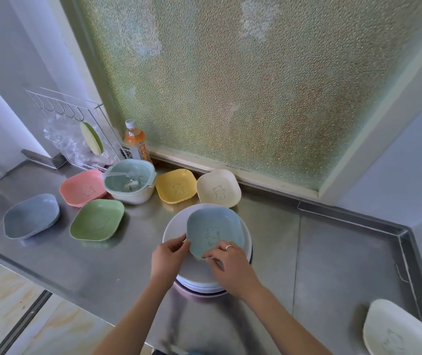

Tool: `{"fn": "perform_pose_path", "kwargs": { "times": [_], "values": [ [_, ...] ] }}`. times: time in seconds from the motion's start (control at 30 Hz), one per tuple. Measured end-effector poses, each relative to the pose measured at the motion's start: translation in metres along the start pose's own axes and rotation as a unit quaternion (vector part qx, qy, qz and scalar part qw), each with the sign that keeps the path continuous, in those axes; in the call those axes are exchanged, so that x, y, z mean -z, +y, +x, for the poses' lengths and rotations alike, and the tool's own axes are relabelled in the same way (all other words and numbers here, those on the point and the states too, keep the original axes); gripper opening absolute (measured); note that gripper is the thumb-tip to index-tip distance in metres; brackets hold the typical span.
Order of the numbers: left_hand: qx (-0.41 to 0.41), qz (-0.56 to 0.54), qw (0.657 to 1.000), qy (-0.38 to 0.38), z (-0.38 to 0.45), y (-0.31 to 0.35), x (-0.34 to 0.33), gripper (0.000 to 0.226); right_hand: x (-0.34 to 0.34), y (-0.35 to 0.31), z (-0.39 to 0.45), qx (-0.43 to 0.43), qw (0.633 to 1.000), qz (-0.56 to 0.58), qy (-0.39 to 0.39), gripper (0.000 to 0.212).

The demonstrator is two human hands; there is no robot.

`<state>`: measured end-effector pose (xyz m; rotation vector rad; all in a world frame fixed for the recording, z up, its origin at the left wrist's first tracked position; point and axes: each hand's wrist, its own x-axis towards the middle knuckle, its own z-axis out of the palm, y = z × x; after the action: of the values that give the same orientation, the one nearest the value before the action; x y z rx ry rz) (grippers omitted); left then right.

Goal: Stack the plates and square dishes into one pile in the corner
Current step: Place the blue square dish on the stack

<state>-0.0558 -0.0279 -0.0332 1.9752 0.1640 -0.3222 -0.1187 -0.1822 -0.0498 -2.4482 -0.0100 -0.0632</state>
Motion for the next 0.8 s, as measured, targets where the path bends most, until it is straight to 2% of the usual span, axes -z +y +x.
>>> {"fn": "perform_pose_path", "kwargs": {
  "times": [0.23,0.4,0.53,0.63,0.73,0.8],
  "values": [
    [0.013,-0.003,1.0,0.015,0.001,0.002,-0.003,0.026,0.009,0.002,-0.005,-0.027,0.995,0.09,0.015,0.024],
    [0.002,-0.001,0.997,0.074,-0.002,0.006,-0.005,0.025,0.027,0.018,-0.007,-0.041,0.982,0.097,0.156,0.023],
    [0.015,0.01,0.997,0.08,0.001,0.007,-0.004,0.025,0.044,0.057,-0.026,-0.107,0.959,-0.002,0.262,0.027],
    [0.017,0.015,0.997,0.077,0.005,0.007,-0.004,0.024,0.045,0.102,-0.067,-0.265,0.901,-0.136,0.317,0.036],
    [0.017,0.017,0.996,0.082,0.006,0.006,-0.006,0.023,0.035,0.138,-0.117,-0.437,0.822,-0.157,0.33,0.046],
    [0.018,0.021,0.996,0.085,0.006,0.006,-0.008,0.023,0.023,0.151,-0.139,-0.481,0.795,-0.161,0.333,0.041]
  ]
}}
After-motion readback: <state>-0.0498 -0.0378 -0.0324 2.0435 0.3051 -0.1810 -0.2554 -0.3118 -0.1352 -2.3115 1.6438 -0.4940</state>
